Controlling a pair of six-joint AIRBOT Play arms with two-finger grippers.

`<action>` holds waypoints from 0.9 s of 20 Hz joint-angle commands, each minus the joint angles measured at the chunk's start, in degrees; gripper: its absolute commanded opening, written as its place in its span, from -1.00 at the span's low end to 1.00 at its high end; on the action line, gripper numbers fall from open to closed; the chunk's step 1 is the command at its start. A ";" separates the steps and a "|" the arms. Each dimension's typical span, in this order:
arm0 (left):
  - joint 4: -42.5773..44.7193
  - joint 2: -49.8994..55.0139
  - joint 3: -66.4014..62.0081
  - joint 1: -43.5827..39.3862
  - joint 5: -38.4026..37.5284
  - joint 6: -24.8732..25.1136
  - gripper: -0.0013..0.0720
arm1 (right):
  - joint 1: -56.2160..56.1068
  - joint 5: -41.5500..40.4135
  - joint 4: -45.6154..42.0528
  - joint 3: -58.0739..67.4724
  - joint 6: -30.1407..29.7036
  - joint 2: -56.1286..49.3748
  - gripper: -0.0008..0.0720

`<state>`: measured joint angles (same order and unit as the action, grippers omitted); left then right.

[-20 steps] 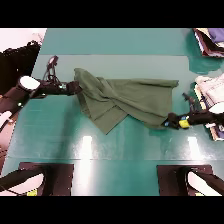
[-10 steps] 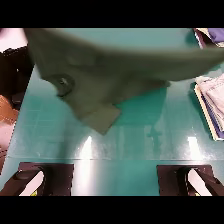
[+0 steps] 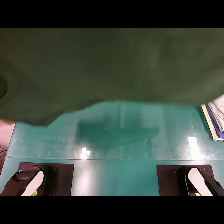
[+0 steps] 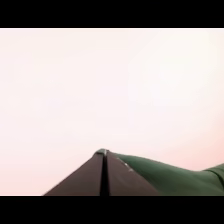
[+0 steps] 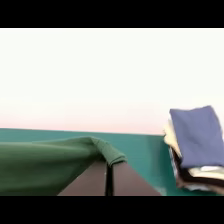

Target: Fold the shirts.

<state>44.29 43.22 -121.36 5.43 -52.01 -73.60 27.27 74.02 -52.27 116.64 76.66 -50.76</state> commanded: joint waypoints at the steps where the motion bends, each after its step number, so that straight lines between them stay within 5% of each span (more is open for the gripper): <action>1: -0.52 1.20 -3.17 0.07 -1.53 -1.75 -0.90 | 1.51 7.96 0.26 9.20 2.51 -4.61 -0.94; 6: 3.32 9.46 10.45 0.07 -12.33 -5.97 -0.90 | -5.18 10.32 -0.87 -3.06 3.21 -11.91 -0.94; 11: 2.89 27.78 22.71 0.07 -25.90 -5.79 -0.89 | -18.51 13.55 -13.09 -13.79 3.26 -26.97 -0.94; 15: 2.86 43.67 25.00 0.07 -21.62 -4.98 -0.89 | -23.34 8.74 -13.68 -15.04 3.28 -41.70 -0.94; 18: 2.08 51.47 25.00 -0.11 -10.54 -2.36 -0.89 | -23.61 2.64 -13.27 -10.29 3.28 -50.25 -0.94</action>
<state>47.35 86.89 -97.23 5.43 -69.95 -78.02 5.26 81.56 -65.01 104.07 79.90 -92.90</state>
